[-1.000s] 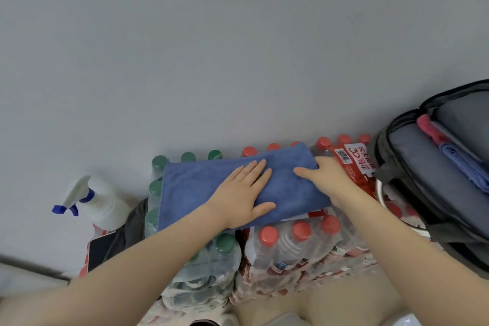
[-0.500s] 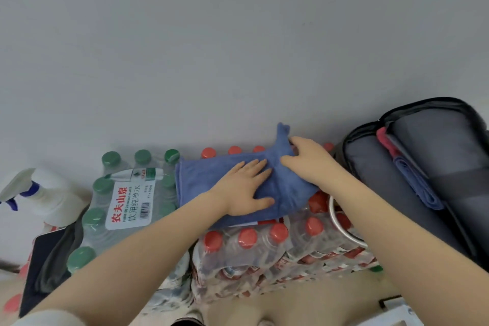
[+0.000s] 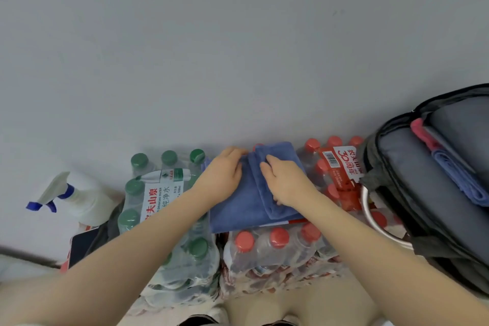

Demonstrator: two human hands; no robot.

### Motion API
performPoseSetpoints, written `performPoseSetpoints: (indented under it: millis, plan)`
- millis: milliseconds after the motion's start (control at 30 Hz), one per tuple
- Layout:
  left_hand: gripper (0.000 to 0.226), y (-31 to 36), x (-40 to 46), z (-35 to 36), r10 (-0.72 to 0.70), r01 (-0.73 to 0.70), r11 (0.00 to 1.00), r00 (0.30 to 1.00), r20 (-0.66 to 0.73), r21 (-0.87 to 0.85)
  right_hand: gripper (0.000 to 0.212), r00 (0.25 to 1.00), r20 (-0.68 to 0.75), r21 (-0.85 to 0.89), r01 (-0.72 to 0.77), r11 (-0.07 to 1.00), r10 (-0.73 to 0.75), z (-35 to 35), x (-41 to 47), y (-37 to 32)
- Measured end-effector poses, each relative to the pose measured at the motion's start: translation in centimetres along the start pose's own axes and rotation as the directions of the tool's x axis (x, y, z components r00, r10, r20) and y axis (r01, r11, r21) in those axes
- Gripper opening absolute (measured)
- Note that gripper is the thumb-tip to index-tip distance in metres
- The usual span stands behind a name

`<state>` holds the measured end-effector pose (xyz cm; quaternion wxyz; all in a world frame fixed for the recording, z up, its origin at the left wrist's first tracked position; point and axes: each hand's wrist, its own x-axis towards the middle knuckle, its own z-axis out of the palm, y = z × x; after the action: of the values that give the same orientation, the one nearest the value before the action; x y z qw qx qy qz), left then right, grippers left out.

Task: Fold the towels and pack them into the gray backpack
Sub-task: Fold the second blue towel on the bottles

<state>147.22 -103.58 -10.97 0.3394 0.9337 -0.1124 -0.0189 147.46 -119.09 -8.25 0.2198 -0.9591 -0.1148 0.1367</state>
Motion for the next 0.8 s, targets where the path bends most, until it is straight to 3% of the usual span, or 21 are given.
performPoseSetpoints:
  millis: [67, 133, 200, 333, 400, 467, 567, 633, 733, 800]
  plan:
    - [0.04, -0.7, 0.5, -0.3, -0.096, 0.097, 0.988, 0.995, -0.016, 0.119, 0.032, 0.999, -0.028, -0.139, 0.022, 0.99, -0.026, 0.4, -0.2, 0.2]
    - [0.042, -1.4, 0.8, -0.9, -0.224, 0.195, 0.915, 0.974, 0.042, 0.352, 0.032, 0.975, -0.191, -0.372, 0.035, 0.927, -0.113, 1.6, -0.8, 0.1]
    - [0.05, -1.9, 1.1, -1.7, -0.303, 0.225, 0.853, 0.948, 0.095, 0.472, 0.045, 0.968, -0.227, -0.403, 0.004, 0.915, -0.105, 2.6, -1.3, -0.1]
    - [0.058, -2.1, 1.4, -2.7, -0.299, 0.181, 0.84, 0.941, 0.157, 0.511, 0.058, 0.971, -0.215, -0.369, 0.017, 0.929, -0.103, 2.6, -1.1, 0.5]
    - [0.048, -2.0, 1.7, -3.7, -0.299, 0.201, 0.899, 0.931, 0.209, 0.39, 0.057, 0.972, -0.209, -0.359, 0.028, 0.933, -0.109, 2.6, -0.9, 0.4]
    - [0.038, -1.9, 1.8, -4.7, -0.283, 0.271, 0.959, 0.938, 0.199, 0.084, 0.054, 0.971, -0.232, -0.354, -0.025, 0.935, -0.062, 2.8, -0.6, 0.2]
    - [0.027, -1.7, 1.0, -5.1, -0.34, 0.399, 0.854, 0.913, 0.224, -0.332, 0.053, 0.96, -0.28, -0.358, -0.082, 0.93, -0.023, 2.8, -0.1, 0.5]
    - [0.027, -1.5, 0.1, -4.8, -0.364, 0.487, 0.773, 0.865, 0.345, -0.406, 0.054, 0.97, -0.238, -0.298, -0.127, 0.946, 0.055, 2.8, 0.1, 0.9]
    - [0.014, -1.2, -0.5, -4.5, -0.382, 0.513, 0.798, 0.837, 0.392, -0.316, 0.054, 0.983, -0.174, -0.327, -0.11, 0.939, 0.054, 2.9, 0.1, 0.9]
    - [0.004, -0.7, -0.4, -4.5, -0.382, 0.525, 0.774, 0.833, 0.4, -0.354, 0.059, 0.991, -0.113, -0.317, -0.106, 0.942, 0.073, 2.8, 0.2, 0.9]
